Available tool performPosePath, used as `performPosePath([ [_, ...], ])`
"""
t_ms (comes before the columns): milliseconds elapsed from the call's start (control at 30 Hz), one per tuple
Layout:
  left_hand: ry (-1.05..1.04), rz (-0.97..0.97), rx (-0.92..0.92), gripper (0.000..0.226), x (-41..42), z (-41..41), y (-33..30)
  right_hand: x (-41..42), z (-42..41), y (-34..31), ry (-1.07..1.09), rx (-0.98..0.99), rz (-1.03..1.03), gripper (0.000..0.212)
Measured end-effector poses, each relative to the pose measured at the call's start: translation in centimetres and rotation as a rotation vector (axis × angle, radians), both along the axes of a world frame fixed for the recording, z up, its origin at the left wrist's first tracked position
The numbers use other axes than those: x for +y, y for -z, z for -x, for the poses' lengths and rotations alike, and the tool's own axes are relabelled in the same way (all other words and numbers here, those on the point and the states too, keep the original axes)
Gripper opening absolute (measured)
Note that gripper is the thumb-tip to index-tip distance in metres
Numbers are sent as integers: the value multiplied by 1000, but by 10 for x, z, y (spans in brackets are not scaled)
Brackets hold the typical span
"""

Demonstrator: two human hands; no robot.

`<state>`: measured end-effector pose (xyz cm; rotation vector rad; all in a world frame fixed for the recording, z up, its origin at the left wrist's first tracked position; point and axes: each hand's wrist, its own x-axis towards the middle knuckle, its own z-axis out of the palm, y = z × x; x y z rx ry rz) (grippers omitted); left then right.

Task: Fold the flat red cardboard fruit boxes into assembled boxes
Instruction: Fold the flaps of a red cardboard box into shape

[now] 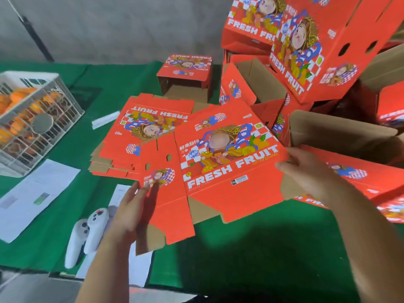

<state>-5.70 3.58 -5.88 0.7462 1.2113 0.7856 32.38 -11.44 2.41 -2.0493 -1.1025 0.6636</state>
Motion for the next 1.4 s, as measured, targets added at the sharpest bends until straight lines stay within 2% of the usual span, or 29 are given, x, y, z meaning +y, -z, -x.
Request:
performPosePath([
  [67, 11, -1, -71, 43, -8, -9, -13, -9, -3, -13, 24, -27, -56, 33],
  [100, 2, -15, -105, 45, -8, -13, -18, -11, -5, -21, 32, -72, -63, 35],
  [167, -6, -94, -245, 50, -11, -14, -34, -15, -11, -34, 6, -123, -50, 19],
  [267, -59, -109, -456, 43, -9, -16, -60, -17, -18, -49, 5, 19, -43, 11],
  [333, -68, -153, -401, 32, -6, -25, -72, -16, -19, -55, 30, 99, -47, 15],
  [433, -29, -244, -478, 45, -10, -26, -76, -15, -20, -56, 38, 259, -15, 17],
  [533, -8, -277, -460, 36, -7, -30, -66, -17, -20, -55, 11, 352, 24, 17],
  [600, 116, -302, -350, 41, -12, -29, -58, -16, -22, -51, 27, 311, 39, 17],
  [633, 228, -343, -234, 55, -18, -26, -52, -14, -23, -50, 58, 297, 38, 17],
  [700, 533, -497, 133, 91, -26, -17, -43, -9, -26, -45, 173, 345, -25, 20],
  [767, 780, -607, 487, 121, -25, -10, -34, -7, -31, -41, 288, 357, -102, 34],
  [833, 917, -606, 664, 138, -24, -7, -31, -7, -35, -36, 330, 345, -125, 41],
  [867, 968, -619, 728, 140, -25, -8, -28, -8, -37, -32, 341, 391, -132, 39],
  [967, 1035, -722, 794, 137, -35, -22, -23, -5, -33, -18, 387, 545, -139, 36],
  [1067, 1045, -854, 888, 137, -40, -39, -21, 1, -28, -9, 405, 559, -171, 37],
  [1133, 1017, -951, 891, 122, -39, -39, -15, 3, -28, -8, 383, 551, -177, 38],
  [1167, 995, -923, 803, 108, -37, -35, -13, 4, -29, -8, 363, 520, -176, 38],
  [1233, 879, -786, 498, 70, -36, -26, -13, 2, -30, -8, 314, 383, -164, 38],
  [1267, 779, -785, 389, 50, -37, -22, -12, 1, -28, -8, 289, 308, -161, 36],
  [1300, 663, -838, 373, 32, -37, -20, -13, 0, -27, -6, 269, 257, -168, 33],
  [1333, 552, -911, 412, 26, -38, -20, -17, -1, -25, -2, 257, 231, -173, 30],
  [1400, 378, -1005, 476, 40, -38, -24, -23, -1, -23, 2, 251, 246, -169, 33],
])
